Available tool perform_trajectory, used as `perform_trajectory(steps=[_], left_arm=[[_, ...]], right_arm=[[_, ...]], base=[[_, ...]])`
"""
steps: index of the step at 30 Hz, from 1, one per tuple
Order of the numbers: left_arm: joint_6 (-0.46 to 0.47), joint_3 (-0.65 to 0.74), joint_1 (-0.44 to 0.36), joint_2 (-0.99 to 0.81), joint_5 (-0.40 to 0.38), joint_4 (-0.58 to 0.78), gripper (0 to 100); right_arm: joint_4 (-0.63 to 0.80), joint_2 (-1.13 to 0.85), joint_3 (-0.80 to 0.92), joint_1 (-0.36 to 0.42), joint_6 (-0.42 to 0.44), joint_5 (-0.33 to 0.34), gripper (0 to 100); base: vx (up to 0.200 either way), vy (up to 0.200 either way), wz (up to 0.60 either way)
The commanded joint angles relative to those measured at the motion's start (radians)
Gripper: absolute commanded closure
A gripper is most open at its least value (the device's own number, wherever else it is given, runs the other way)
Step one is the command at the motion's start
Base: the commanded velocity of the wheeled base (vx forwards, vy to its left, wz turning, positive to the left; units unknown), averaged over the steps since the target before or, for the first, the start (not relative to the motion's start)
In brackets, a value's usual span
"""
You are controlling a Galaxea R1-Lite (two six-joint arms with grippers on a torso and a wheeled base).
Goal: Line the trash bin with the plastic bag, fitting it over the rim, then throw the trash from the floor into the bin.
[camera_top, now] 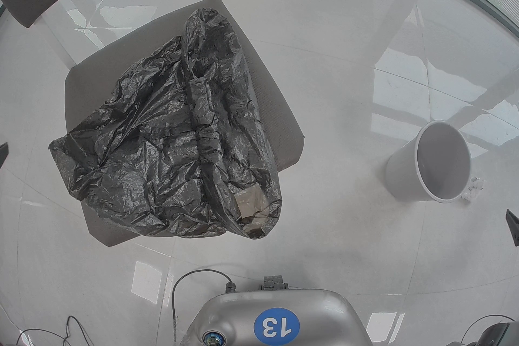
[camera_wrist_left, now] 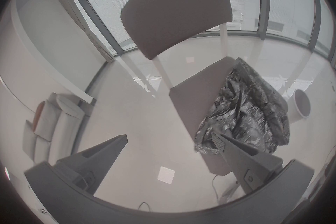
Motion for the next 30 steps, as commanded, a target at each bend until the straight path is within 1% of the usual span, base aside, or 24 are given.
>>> perform_trajectory(steps=[1,2,4,6,7,11,14,16,17,18,19,20,21,22,23,24,26,27,29,30], left_arm=[[0.064,-0.005,0.131,-0.15,0.04,0.071,0],[0.074,-0.005,0.171,-0.167,0.04,0.079,0],[0.1,0.0,0.286,-0.224,0.036,0.089,0],[0.121,0.013,0.352,-0.287,0.033,0.1,0],[0.124,0.026,0.364,-0.316,0.03,0.102,0],[0.115,0.164,0.366,-0.529,0.007,0.097,0],[0.11,0.326,0.344,-0.664,-0.002,0.089,0],[0.109,0.457,0.317,-0.73,-0.022,0.051,0],[0.095,0.521,0.32,-0.73,-0.031,0.002,0],[0.093,0.533,0.32,-0.73,-0.034,-0.013,0],[0.097,0.599,0.32,-0.729,-0.075,-0.092,0],[0.103,0.63,0.32,-0.729,-0.115,-0.119,0],[0.103,0.63,0.32,-0.729,-0.115,-0.119,0],[0.117,0.681,0.32,-0.729,-0.201,-0.141,0],[0.117,0.681,0.32,-0.729,-0.201,-0.141,0],[0.138,0.704,0.32,-0.729,-0.301,-0.142,0],[0.169,0.704,0.32,-0.729,-0.442,-0.142,0],[0.173,0.704,0.32,-0.729,-0.468,-0.142,0],[0.256,0.71,0.32,-0.727,-0.709,-0.13,0],[0.304,0.725,0.321,-0.727,-0.809,-0.118,0]], right_arm=[[0.027,-0.166,0.003,-0.162,-0.115,-0.036,0],[0.027,-0.189,0.004,-0.194,-0.132,-0.036,0],[0.027,-0.253,0.007,-0.268,-0.18,-0.033,0],[0.027,-0.304,0.009,-0.285,-0.201,-0.031,0],[0.027,-0.322,0.01,-0.285,-0.204,-0.031,0],[0.027,-0.466,0.024,-0.297,-0.233,-0.019,0],[0.029,-0.559,0.052,-0.291,-0.266,0.023,0],[0.029,-0.588,0.079,-0.285,-0.281,0.069,0],[0.029,-0.594,0.092,-0.283,-0.283,0.102,0],[0.029,-0.594,0.095,-0.283,-0.283,0.113,0],[0.029,-0.595,0.108,-0.283,-0.287,0.191,0],[0.029,-0.595,0.115,-0.283,-0.289,0.237,0],[0.029,-0.595,0.115,-0.283,-0.289,0.237,0],[0.035,-0.595,0.127,-0.285,-0.306,0.336,0],[0.035,-0.595,0.127,-0.285,-0.306,0.336,0],[0.052,-0.595,0.142,-0.283,-0.338,0.426,0],[0.059,-0.595,0.15,-0.286,-0.381,0.509,0],[0.059,-0.595,0.151,-0.288,-0.39,0.523,0],[0.079,-0.594,0.182,-0.295,-0.447,0.629,0],[0.082,-0.594,0.199,-0.298,-0.47,0.668,0]], base=[[0.0,0.0,0.0],[0.0,0.0,0.0],[0.0,0.0,0.0],[0.0,0.0,0.0],[0.0,0.0,0.0],[0.0,0.0,0.0],[0.0,0.0,0.0],[0.0,0.0,0.0],[0.0,0.0,0.0],[0.0,0.0,0.0],[0.0,0.0,0.0],[0.0,0.0,0.0],[0.0,0.0,0.0],[0.0,0.0,0.0],[0.0,0.0,0.0],[0.0,0.0,0.0],[0.0,0.0,0.0],[0.0,0.0,0.0],[0.0,0.0,0.0],[0.0,0.0,0.0]])
